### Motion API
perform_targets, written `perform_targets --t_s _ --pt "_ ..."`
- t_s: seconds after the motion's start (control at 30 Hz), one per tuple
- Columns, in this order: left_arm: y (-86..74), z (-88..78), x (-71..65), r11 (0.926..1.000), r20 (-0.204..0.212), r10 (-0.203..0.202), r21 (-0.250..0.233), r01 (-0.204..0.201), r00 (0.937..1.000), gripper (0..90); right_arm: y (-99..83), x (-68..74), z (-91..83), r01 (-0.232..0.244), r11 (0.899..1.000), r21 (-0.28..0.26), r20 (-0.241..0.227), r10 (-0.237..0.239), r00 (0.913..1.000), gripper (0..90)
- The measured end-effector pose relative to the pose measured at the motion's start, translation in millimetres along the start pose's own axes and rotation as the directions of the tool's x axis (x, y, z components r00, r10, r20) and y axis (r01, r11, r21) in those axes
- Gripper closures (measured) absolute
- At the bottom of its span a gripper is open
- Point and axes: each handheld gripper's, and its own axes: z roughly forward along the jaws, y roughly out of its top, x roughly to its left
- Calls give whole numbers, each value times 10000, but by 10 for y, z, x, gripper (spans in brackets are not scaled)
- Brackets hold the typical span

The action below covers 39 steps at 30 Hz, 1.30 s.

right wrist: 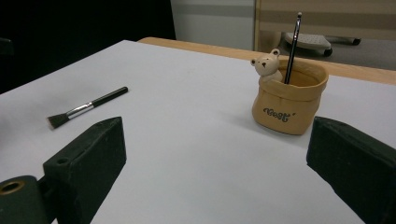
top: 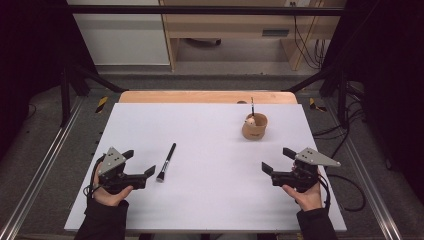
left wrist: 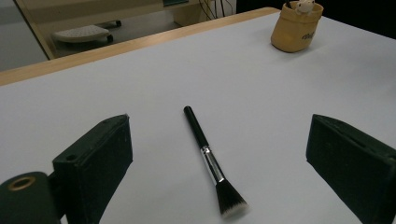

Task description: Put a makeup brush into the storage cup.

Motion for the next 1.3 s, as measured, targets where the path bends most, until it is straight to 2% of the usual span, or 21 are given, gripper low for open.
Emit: perform_targets --t_s 0.6,0.97,1.3 --pt "41 46 -10 9996 -90 -54 282 56 9999 66 -10 -3 9 -35 10000 38 85 34 10000 56" --pt "112 90 -44 9991 -96 -33 432 37 9999 67 -7 6 -12 -4 10000 5 130 4 9999 57" --pt "237 167 -68 9962 -18 183 850 -180 9998 68 8 23 -15 -15 10000 3 116 15 9999 59"
